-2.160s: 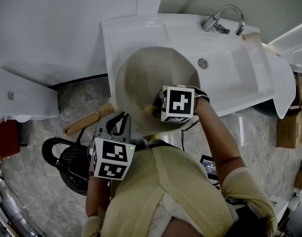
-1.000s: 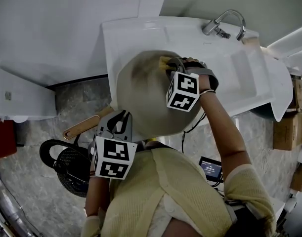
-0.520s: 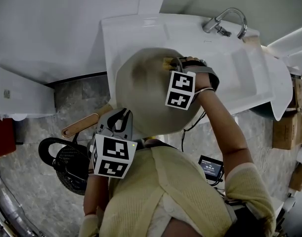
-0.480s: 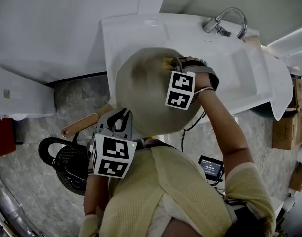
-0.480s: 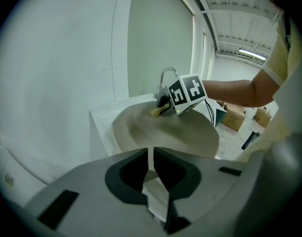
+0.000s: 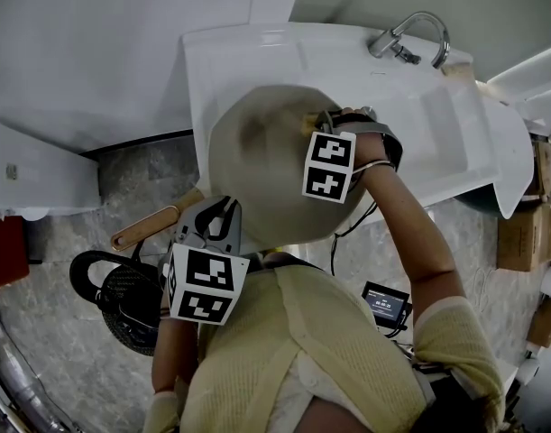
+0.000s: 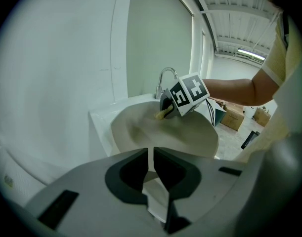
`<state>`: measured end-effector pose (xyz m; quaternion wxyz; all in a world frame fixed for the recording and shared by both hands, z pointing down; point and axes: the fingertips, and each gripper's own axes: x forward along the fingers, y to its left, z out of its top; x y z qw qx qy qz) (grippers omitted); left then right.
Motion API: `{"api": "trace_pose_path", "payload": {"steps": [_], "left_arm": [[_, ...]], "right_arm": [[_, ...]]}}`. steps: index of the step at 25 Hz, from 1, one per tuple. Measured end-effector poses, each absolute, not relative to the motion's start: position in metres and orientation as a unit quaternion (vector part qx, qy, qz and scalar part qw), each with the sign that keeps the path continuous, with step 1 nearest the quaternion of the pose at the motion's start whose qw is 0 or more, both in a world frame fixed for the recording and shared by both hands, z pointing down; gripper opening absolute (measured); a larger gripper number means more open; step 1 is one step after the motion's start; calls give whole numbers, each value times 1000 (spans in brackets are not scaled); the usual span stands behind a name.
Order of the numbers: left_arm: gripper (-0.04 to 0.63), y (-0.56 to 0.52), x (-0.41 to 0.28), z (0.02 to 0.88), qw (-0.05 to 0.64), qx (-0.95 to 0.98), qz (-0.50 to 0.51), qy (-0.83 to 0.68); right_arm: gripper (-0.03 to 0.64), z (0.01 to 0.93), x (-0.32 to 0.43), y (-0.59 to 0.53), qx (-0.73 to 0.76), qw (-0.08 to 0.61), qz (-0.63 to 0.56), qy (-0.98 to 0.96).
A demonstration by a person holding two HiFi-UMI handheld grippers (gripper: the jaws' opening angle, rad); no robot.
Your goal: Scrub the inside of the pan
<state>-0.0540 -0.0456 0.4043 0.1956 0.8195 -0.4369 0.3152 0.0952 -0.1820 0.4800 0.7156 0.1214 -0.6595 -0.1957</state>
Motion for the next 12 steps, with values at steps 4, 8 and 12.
{"api": "trace_pose_path", "payload": {"steps": [4, 8, 12], "left_arm": [[84, -45, -53, 404, 191, 821, 316, -435], [84, -44, -52, 403, 188, 821, 318, -436], [84, -42, -51, 403, 187, 821, 318, -435]], "right_arm": [[78, 482, 100, -174, 108, 721, -178, -660], [77, 483, 105, -167, 90, 735, -166, -651], [77, 484, 111, -156, 70, 748, -154, -642]]}}
